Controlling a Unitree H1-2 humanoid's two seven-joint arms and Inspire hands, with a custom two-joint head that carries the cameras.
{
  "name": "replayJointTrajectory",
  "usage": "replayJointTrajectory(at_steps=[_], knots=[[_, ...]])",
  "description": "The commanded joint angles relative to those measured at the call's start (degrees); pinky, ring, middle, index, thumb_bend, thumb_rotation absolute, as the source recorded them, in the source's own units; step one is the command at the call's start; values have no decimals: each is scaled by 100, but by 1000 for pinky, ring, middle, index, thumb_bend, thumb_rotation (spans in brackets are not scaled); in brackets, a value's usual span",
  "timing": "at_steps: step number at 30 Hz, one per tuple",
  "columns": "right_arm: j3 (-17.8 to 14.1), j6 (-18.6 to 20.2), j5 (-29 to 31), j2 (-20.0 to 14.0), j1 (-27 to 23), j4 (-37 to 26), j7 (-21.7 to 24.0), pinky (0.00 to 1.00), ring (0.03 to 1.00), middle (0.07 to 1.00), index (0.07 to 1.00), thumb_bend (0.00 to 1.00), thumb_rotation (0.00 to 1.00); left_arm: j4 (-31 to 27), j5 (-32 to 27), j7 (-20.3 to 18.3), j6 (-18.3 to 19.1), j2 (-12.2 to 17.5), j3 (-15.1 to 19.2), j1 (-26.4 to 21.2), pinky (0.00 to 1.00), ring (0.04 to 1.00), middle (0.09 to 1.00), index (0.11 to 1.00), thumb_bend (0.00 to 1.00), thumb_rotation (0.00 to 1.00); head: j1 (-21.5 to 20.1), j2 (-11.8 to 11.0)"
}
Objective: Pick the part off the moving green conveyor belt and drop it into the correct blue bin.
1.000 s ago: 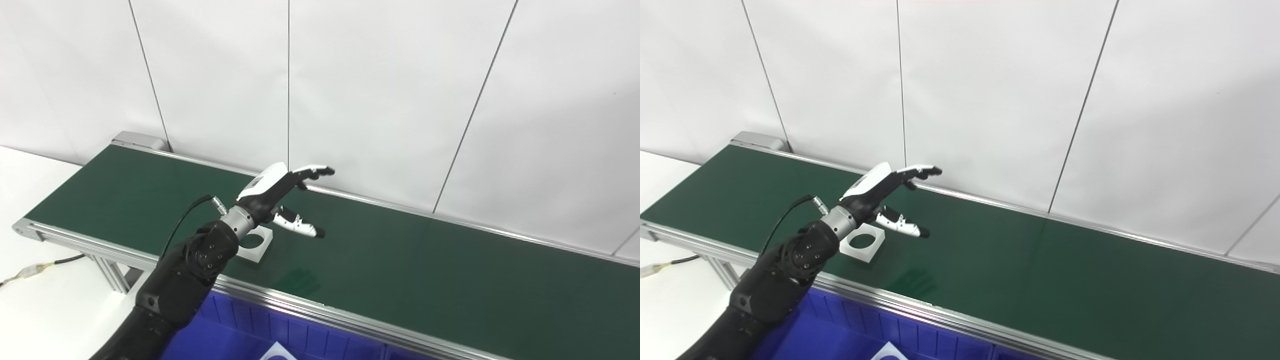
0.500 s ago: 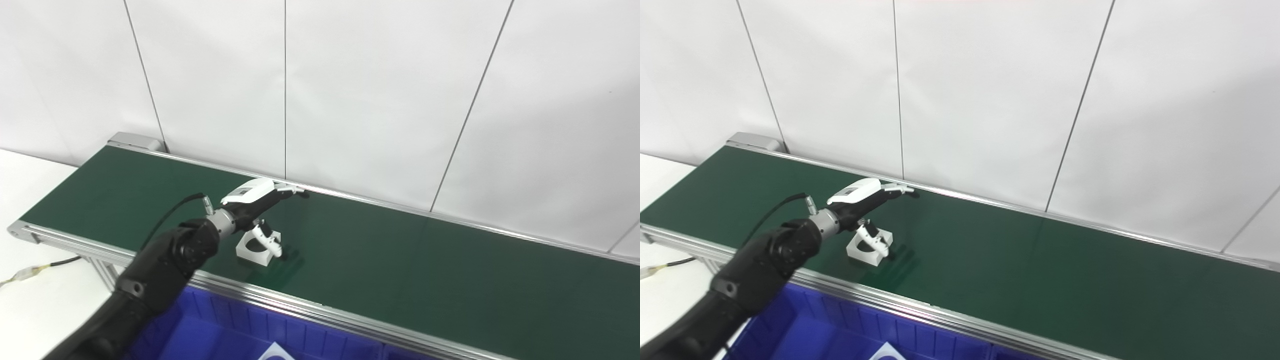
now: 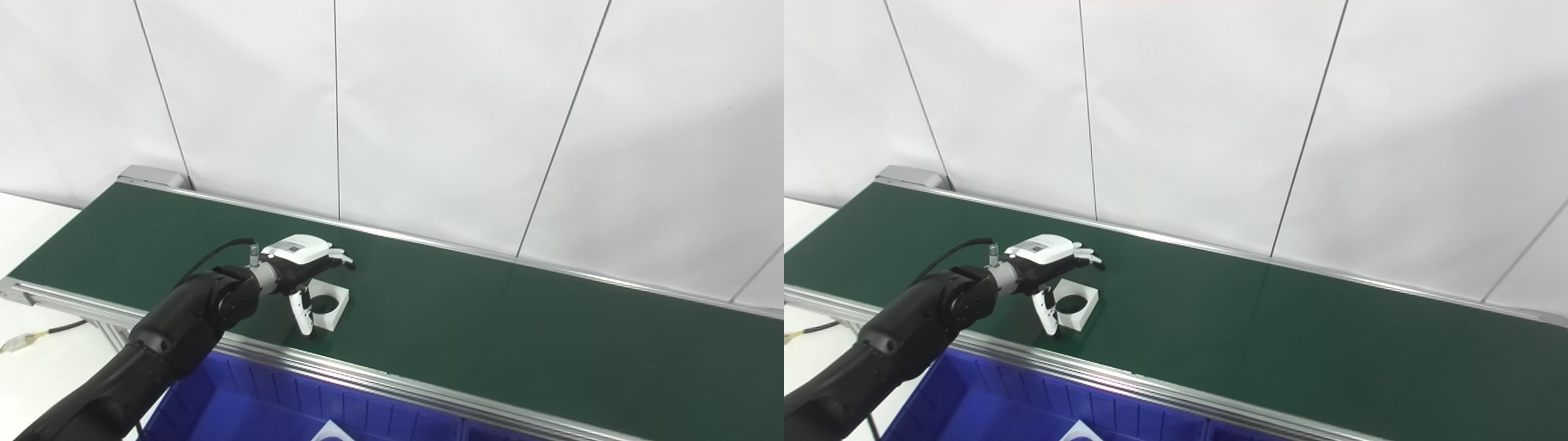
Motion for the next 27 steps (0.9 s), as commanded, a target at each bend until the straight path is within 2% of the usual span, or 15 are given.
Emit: replayJointTrajectory(at_steps=[1,5,9,12,16,18,19,22,24,27], knots=[[-9,-290,-2,28,17,-178,2,603,679,763,814,709,44,29,79,81,42,36,-10,-370,1000,1000,963,882,969,68,0,12],[8,-291,-28,24,34,-196,-19,604,680,769,819,699,51,237,124,189,-41,-52,-109,-385,1000,1000,971,885,966,74,-32,33],[24,-291,-81,19,51,-228,-71,603,679,771,819,695,64,448,64,502,-297,-153,-120,-325,1000,1000,968,883,972,45,-44,52],[31,-292,-51,21,67,-246,-73,601,678,771,820,691,63,803,5,1134,-727,-272,-57,-272,1000,1000,939,856,971,7,-53,59],[29,-292,3,34,107,-289,-52,606,683,774,820,681,59,1487,-100,2250,-1502,-508,79,-238,1000,932,873,795,956,0,-55,84],[31,-292,-11,37,135,-325,-67,613,685,773,821,678,45,1701,-247,2662,-1737,-661,206,-158,899,855,811,764,906,0,-59,102],[43,-292,-49,27,146,-338,-99,614,685,773,823,676,39,1796,-405,2875,-1814,-748,251,-110,791,787,770,741,878,0,-55,121],[37,-291,-80,25,188,-370,-107,618,688,775,827,669,42,2081,-1084,3526,-1874,-1000,189,1,580,619,650,654,841,0,-59,142],[37,-291,-55,18,220,-407,-79,629,697,781,831,667,47,2233,-1511,3695,-1874,-1121,132,45,481,458,515,562,545,0,-61,160],[23,-290,-92,-5,281,-480,-67,640,705,786,835,662,55,2369,-1645,3994,-1874,-1203,-47,93,441,421,491,556,504,0,-45,192]])
